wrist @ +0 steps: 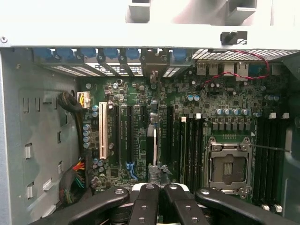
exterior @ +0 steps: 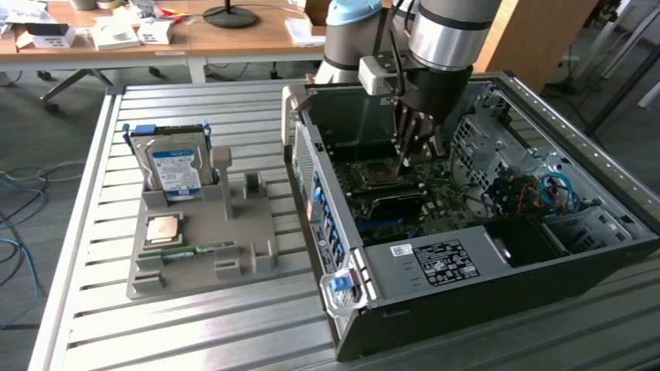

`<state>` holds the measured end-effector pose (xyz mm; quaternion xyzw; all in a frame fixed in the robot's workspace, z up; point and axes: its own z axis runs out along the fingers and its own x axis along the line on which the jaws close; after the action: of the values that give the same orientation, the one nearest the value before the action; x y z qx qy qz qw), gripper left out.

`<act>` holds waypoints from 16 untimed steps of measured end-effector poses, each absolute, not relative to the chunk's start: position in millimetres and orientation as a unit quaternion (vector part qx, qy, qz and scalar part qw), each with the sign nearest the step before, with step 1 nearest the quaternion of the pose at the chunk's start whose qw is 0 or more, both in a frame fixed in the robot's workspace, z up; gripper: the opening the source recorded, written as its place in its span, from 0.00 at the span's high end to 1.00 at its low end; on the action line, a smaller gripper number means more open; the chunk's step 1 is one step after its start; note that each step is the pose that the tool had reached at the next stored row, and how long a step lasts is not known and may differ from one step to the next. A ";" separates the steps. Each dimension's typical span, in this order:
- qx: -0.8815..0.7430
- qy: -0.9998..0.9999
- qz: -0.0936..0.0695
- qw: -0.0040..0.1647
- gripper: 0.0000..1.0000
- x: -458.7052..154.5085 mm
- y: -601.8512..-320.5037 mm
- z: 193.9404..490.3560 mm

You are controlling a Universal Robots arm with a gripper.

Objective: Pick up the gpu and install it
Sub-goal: 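Press down on the gpu until it lock into place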

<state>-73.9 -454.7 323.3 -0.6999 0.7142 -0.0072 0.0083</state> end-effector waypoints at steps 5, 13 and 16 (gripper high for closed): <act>-0.700 0.714 -0.007 0.008 0.89 -77.2 -450.6 322.5; -0.700 0.714 -0.007 0.008 0.89 -78.6 -448.8 315.0; -0.700 0.714 -0.007 0.008 0.89 -78.7 -448.7 310.8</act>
<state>-78.7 -448.7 310.8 -0.6997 0.7144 -0.0071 0.0083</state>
